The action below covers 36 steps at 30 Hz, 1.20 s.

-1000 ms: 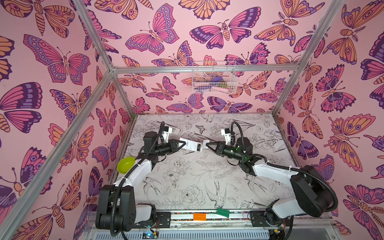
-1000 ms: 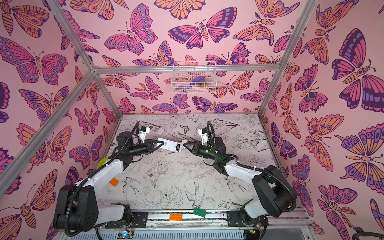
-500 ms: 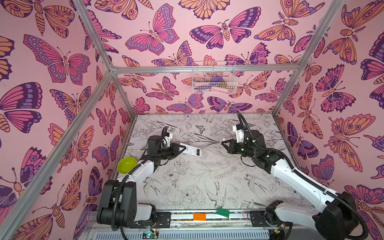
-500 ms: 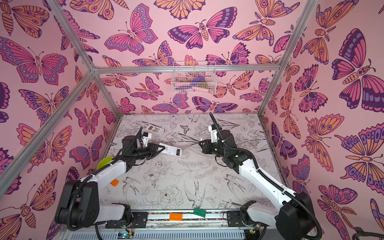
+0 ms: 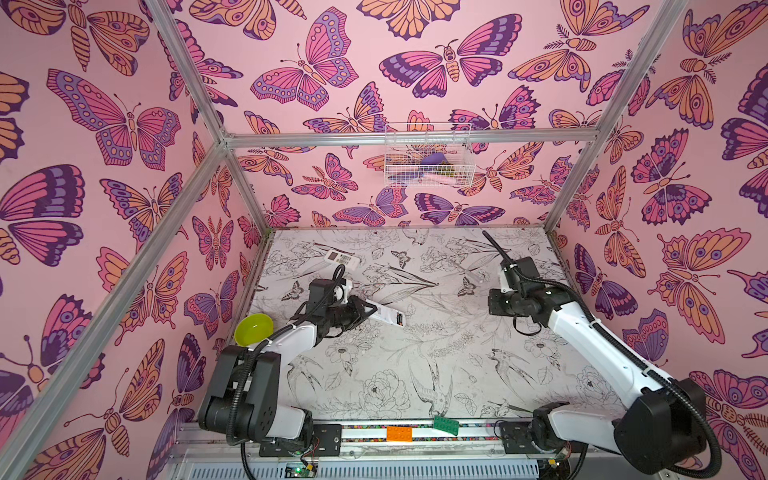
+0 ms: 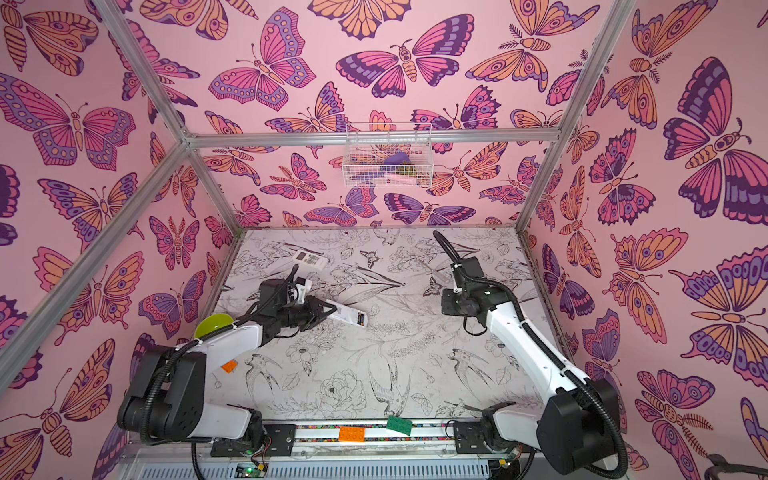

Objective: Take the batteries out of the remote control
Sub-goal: 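Lower the cover onto the table with the right gripper while the left lowers the remote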

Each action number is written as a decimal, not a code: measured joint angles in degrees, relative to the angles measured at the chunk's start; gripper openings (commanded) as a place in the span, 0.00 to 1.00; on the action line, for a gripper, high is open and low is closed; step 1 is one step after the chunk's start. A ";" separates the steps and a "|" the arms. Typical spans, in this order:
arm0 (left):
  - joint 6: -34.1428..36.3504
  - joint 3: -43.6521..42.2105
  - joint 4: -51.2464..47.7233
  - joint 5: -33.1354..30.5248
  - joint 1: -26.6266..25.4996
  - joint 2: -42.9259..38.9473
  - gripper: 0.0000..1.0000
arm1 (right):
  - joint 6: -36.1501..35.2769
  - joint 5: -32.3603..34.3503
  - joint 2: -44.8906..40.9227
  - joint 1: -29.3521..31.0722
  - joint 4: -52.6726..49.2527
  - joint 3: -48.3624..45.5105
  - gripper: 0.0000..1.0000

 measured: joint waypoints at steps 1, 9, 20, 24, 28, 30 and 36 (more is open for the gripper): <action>0.22 0.00 -0.31 -0.22 0.00 0.17 0.00 | -0.26 0.31 0.31 -0.74 -0.42 0.00 0.13; 1.42 -0.07 -1.31 -2.14 -0.11 2.19 0.03 | -1.95 1.25 5.97 -3.34 -3.32 0.00 0.14; 2.89 -0.02 -1.14 -2.40 -0.52 2.78 0.21 | -2.99 1.70 10.56 -4.55 -3.93 -1.92 0.16; 3.98 0.26 -2.58 -3.58 -0.57 3.34 0.26 | -3.80 1.70 11.54 -4.96 -3.82 -2.32 0.16; 4.42 0.59 -5.66 -5.46 -0.57 3.80 0.29 | -4.24 1.66 11.67 -5.22 -3.89 -2.58 0.16; 5.20 1.44 -7.63 -6.36 -0.59 3.91 0.31 | -4.26 1.66 11.67 -5.35 -3.87 -2.58 0.16; 6.58 1.88 -11.67 -9.94 -0.83 4.17 0.40 | -4.35 1.42 11.74 -5.66 -3.67 -2.75 0.16</action>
